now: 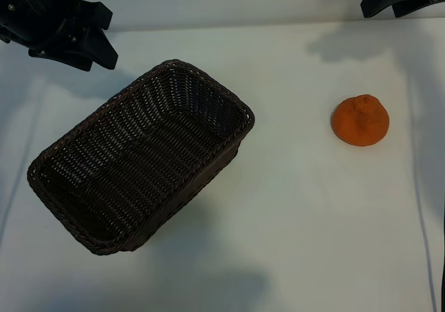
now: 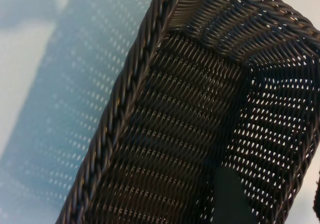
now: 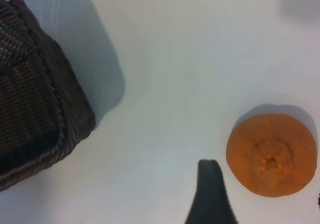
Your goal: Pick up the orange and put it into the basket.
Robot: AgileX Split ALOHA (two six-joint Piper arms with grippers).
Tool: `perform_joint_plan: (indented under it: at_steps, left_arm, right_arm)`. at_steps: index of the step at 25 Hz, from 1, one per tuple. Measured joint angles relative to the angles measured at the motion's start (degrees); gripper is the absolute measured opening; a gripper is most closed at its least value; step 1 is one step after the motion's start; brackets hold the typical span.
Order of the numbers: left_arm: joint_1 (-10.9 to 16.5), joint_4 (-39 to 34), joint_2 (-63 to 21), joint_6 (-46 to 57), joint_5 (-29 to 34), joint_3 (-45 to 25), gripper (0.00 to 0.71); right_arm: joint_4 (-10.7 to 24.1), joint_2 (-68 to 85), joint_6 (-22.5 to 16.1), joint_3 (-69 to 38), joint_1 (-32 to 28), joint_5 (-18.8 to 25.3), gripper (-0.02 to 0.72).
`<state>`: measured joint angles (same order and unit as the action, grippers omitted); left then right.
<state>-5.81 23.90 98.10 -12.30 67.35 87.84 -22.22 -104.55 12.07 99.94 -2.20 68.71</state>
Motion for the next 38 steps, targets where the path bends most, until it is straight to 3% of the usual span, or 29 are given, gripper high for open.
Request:
perform_joint_plan:
  at_steps: [29,38]
  left_arm:
    - [0.0,0.0,0.0,0.0,0.0,0.0,0.444]
    - [0.0,0.0,0.0,0.0,-2.6,0.0,0.444]
  right_arm:
    - [0.0,0.0,-0.1,0.0,0.0,-0.6,0.489]
    - [0.0,0.0,-0.1,0.0,0.0,-3.6,0.489]
